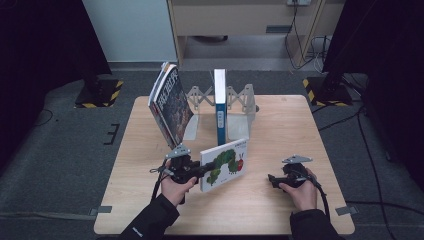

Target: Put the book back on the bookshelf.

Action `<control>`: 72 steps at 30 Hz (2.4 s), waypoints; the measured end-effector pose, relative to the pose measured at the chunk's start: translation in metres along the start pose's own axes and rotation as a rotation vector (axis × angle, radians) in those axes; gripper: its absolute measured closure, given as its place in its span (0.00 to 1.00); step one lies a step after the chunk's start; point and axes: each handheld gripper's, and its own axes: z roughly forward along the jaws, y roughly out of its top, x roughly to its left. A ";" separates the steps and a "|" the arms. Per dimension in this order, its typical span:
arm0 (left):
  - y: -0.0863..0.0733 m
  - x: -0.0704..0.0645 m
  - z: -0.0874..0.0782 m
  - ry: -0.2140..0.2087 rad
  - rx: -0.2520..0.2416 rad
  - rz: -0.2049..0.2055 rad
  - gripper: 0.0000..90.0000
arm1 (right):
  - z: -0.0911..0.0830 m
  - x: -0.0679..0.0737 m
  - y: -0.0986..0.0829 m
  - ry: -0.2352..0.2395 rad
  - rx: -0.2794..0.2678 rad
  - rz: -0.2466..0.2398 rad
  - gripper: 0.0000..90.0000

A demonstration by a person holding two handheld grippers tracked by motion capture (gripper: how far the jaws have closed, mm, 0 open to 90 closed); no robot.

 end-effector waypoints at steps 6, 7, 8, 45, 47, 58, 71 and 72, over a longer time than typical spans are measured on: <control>0.014 0.004 -0.004 0.040 -0.054 0.004 0.83 | 0.003 0.002 -0.002 -0.015 -0.005 -0.021 0.13; 0.015 0.004 -0.003 0.044 -0.058 0.005 0.83 | 0.003 0.003 -0.002 -0.017 -0.012 -0.022 0.12; 0.017 0.004 -0.002 0.051 -0.062 0.006 0.83 | 0.003 0.003 -0.002 -0.015 -0.013 -0.019 0.11; 0.056 -0.009 0.055 0.203 -0.194 0.046 0.83 | 0.008 0.002 -0.010 -0.023 -0.082 -0.008 0.02; 0.056 -0.007 0.058 0.205 -0.204 0.033 0.83 | 0.008 0.002 -0.010 -0.023 -0.082 -0.008 0.02; 0.056 -0.008 0.085 0.262 -0.222 0.050 0.83 | 0.008 0.002 -0.010 -0.023 -0.082 -0.008 0.02; 0.052 -0.005 0.106 0.283 -0.228 0.057 0.83 | 0.008 0.002 -0.010 -0.023 -0.082 -0.008 0.02; 0.051 -0.004 0.107 0.287 -0.228 0.059 0.83 | 0.008 0.002 -0.010 -0.023 -0.082 -0.009 0.02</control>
